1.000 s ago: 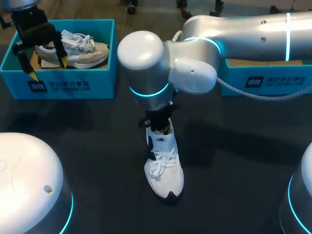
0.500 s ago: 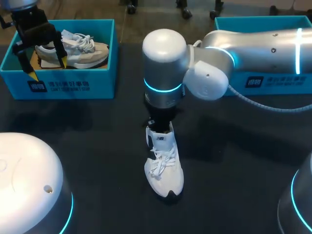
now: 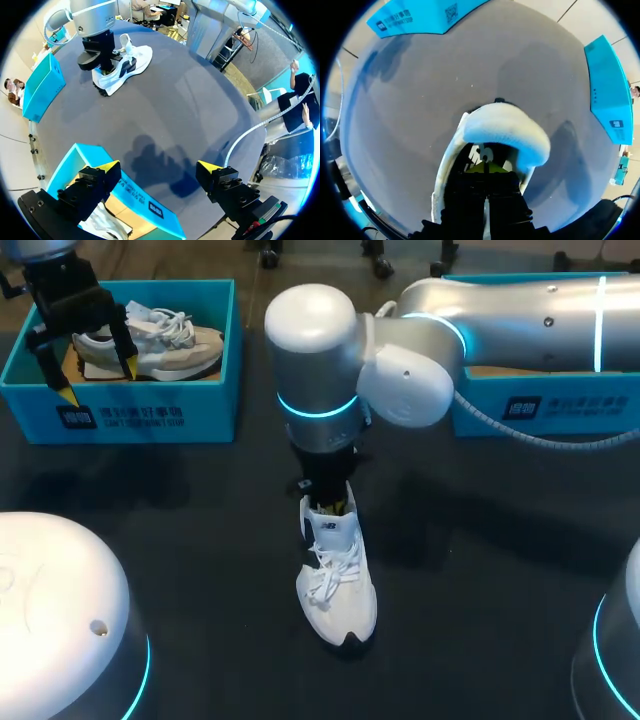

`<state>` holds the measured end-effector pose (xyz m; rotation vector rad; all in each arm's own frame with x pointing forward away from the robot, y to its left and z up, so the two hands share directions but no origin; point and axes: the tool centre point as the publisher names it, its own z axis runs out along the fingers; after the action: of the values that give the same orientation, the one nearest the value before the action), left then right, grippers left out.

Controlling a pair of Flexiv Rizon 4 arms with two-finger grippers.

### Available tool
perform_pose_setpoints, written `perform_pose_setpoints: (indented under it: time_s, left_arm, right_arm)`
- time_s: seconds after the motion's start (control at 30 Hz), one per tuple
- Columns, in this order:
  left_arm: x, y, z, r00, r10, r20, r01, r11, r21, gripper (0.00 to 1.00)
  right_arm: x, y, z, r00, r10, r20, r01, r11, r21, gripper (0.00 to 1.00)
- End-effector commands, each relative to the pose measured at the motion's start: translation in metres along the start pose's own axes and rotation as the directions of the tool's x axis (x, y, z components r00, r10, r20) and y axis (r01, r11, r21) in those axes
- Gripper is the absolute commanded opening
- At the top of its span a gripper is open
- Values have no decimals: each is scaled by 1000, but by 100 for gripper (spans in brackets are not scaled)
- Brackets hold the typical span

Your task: Take the shoe out of the shoebox, open the shoe tongue, remove and reinsert the insole, then place the shoe into the shoebox

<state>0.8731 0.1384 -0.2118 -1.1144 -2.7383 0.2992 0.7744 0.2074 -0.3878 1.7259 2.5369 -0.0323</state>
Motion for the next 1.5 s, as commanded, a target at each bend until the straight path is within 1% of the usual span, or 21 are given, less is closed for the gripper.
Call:
perform_pose_setpoints:
  time_s: [0.03, 0.17, 0.27, 0.37, 0.5, 0.67, 0.73, 0.9, 1.03, 1.07, 1.13, 1.17, 1.2, 1.23, 1.5]
  left_arm:
    - [0, 1, -1, 1000, 1, -3, -1, 1000, -1, 100]
    - [0, 1, -1, 1000, 1, -3, -1, 1000, -1, 100]
    - [0, 1, -1, 1000, 1, -3, -1, 1000, -1, 100]
    - [0, 1, -1, 1000, 1, -3, -1, 1000, -1, 100]
    - [0, 1, -1, 1000, 1, -3, -1, 1000, -1, 100]
    - [0, 1, -1, 1000, 1, -3, -1, 1000, -1, 100]
    - [0, 1, -1, 1000, 1, -3, -1, 1000, -1, 100]
    - [0, 1, -1, 1000, 1, -3, -1, 1000, -1, 100]
    - [0, 1, -1, 1000, 1, -3, -1, 1000, -1, 100]
    - [0, 1, -1, 1000, 1, -3, -1, 1000, -1, 100]
    - [0, 1, -1, 1000, 1, -3, -1, 1000, -1, 100]
    - [0, 1, -1, 1000, 1, -3, -1, 1000, -1, 100]
    - [0, 1, -1, 1000, 1, -3, -1, 1000, -1, 100]
    - [0, 1, -1, 1000, 1, -3, -1, 1000, -1, 100]
    - [0, 1, -1, 1000, 1, -3, -1, 1000, -1, 100]
  right_arm:
    - [-2, -3, 18, 999, 14, -52, -13, 1000, 10, 0]
    - [0, -7, 23, 997, 32, -77, -31, 999, 17, 0]
    - [2, -8, 19, 996, 45, -72, -44, 999, 15, 0]
    - [4, -9, 5, 997, 61, -44, -61, 998, 9, 0]
    - [4, -10, -15, 996, 92, -13, -91, 995, 27, 0]
    - [-4, -15, -32, 988, 154, 6, -154, 986, 60, 0]
    - [-6, -16, -33, 987, 160, 5, -159, 985, 67, 0]
    - [-9, -21, -27, 983, 183, -22, -181, 980, 81, 0]
    - [-4, -25, -25, 980, 197, -42, -193, 977, 87, 0]
    - [-1, -26, -25, 979, 197, -46, -193, 977, 88, 2]
    - [3, -27, -25, 978, 200, -54, -194, 977, 93, 36]
    - [5, -28, -25, 978, 203, -57, -197, 976, 95, 49]
    - [7, -28, -25, 977, 205, -62, -198, 975, 98, 81]
    - [9, -27, -25, 977, 205, -65, -198, 975, 99, 100]
    - [23, -24, -37, 976, 218, -29, -212, 969, 128, 100]
